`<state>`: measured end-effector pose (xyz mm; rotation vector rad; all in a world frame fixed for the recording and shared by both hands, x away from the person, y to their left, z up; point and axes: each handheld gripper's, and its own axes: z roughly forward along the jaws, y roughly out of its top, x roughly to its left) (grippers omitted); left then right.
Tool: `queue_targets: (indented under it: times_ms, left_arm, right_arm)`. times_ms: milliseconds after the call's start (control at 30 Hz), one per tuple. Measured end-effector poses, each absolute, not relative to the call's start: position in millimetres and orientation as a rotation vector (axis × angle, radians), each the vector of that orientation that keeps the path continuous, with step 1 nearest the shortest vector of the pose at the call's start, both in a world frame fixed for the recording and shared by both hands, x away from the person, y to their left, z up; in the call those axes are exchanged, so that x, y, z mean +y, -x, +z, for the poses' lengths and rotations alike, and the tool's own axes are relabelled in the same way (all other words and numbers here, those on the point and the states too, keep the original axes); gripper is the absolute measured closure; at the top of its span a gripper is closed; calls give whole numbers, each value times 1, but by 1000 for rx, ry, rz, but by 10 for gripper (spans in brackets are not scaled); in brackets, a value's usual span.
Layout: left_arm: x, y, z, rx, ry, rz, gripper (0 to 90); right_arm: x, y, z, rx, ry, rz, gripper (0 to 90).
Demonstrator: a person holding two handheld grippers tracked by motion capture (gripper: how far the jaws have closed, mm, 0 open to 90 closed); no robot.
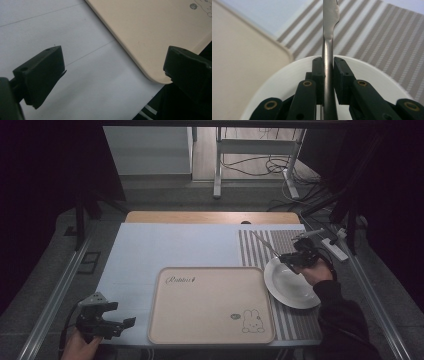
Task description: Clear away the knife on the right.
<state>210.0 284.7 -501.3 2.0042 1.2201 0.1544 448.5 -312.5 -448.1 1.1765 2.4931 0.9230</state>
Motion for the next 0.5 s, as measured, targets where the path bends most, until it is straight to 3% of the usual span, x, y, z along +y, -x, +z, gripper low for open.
queue_targets:
  times_ms: [500]
  left_arm:
    - [285, -210, -501, 1220, -2004, 155, 32]
  right_arm:
    - [-271, -397, -456, 2562, -1035, 959, 805]
